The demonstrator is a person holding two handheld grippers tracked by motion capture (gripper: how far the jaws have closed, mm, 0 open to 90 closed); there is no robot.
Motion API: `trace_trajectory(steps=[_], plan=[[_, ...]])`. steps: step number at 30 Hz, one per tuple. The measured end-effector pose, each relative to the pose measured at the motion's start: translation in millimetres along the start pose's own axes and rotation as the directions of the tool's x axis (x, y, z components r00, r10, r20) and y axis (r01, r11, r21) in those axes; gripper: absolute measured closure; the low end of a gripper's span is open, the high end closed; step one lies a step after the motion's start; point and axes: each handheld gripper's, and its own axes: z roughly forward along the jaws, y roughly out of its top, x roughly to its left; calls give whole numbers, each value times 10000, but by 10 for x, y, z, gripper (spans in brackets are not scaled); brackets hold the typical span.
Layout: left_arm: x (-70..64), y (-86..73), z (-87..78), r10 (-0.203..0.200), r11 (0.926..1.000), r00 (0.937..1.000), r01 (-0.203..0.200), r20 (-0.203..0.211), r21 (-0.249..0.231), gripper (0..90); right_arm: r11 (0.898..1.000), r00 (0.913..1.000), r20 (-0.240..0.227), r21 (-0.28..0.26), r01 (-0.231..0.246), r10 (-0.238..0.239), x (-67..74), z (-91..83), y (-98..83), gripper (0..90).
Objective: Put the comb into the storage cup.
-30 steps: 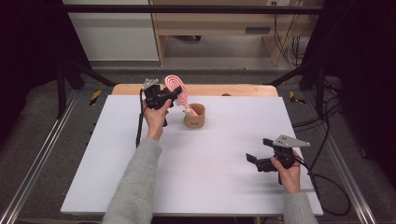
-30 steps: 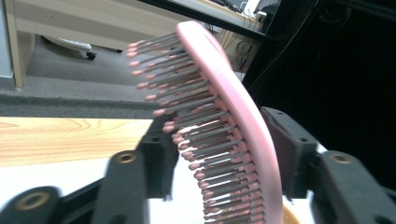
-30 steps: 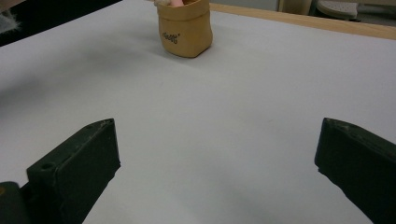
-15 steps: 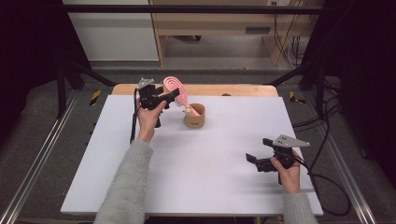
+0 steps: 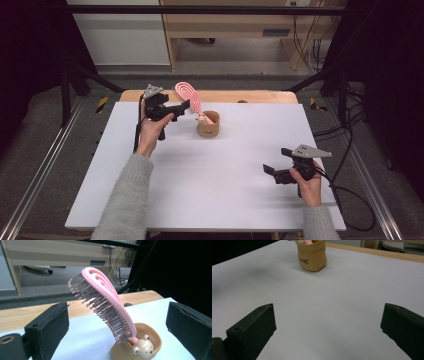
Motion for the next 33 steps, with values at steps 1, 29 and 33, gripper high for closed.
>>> trace_trajectory(steps=[1,29,33], plan=[[-7,2,-29,33,10000,10000,-33,69,4,40,10000,10000,3,2,5,-5,0,1,0,4],[51,-229,-753,641,9974,9931,-671,980,268,21,9999,10000,27,93,59,-59,4,20,-6,4],[69,-355,-850,715,9966,9915,-756,1086,336,21,9999,10000,22,95,45,-45,7,24,-8,4]])
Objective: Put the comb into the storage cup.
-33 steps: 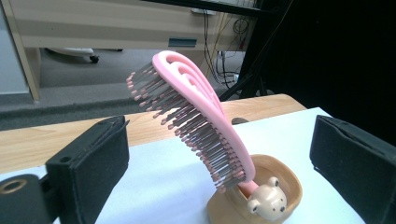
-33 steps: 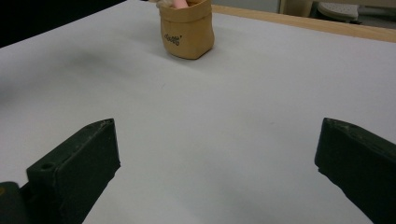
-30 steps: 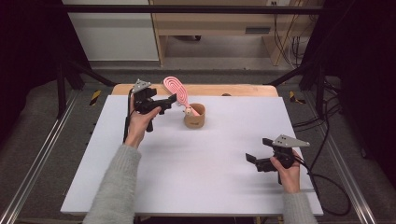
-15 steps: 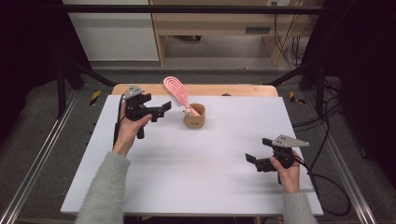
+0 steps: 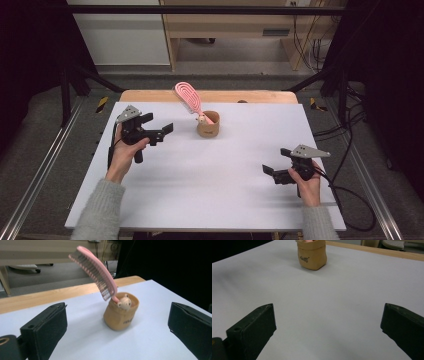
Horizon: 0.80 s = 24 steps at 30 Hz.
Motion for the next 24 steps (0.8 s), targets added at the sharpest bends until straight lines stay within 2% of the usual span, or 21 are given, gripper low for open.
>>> trace_trajectory(steps=[11,16,18,24], plan=[[40,-339,-234,26,9998,9999,-28,123,177,22,10000,10000,20,89,8,-9,6,14,-8,4],[37,-489,-344,241,9990,9995,-248,192,379,22,10000,10000,19,93,29,-30,8,16,-11,4],[41,-536,-388,378,9980,9992,-384,123,511,22,10000,10000,12,96,24,-24,9,15,-12,4],[76,-668,-487,417,9975,9991,-418,26,572,22,9999,10000,13,123,21,-22,17,24,-20,4]])
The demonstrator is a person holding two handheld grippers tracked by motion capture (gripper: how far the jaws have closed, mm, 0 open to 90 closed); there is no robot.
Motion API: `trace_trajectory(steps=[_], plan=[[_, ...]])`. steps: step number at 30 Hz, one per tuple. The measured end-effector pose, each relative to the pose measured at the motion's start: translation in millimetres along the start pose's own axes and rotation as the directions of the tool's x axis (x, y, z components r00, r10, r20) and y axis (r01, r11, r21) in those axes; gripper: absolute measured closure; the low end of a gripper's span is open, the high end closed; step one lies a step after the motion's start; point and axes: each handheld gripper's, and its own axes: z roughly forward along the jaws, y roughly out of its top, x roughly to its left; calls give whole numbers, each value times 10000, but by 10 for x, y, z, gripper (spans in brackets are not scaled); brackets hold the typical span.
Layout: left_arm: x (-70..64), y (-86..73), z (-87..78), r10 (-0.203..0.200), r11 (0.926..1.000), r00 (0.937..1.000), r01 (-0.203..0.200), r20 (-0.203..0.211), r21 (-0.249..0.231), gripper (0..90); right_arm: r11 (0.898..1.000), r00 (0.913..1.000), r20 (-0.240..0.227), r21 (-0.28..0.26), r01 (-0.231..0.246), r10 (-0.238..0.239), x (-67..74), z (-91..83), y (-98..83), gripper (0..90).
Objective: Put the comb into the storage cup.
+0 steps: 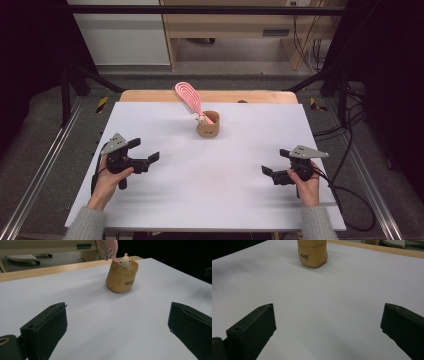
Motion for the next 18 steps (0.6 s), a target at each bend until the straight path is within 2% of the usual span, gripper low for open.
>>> trace_trajectory(steps=[7,18], plan=[[61,-150,-67,-72,9998,9998,76,-170,209,22,10000,10000,-26,58,0,1,-4,0,-12,4],[106,-283,-112,-252,9993,9991,261,-350,268,22,10000,10000,-65,91,19,-19,-9,10,-23,4]])
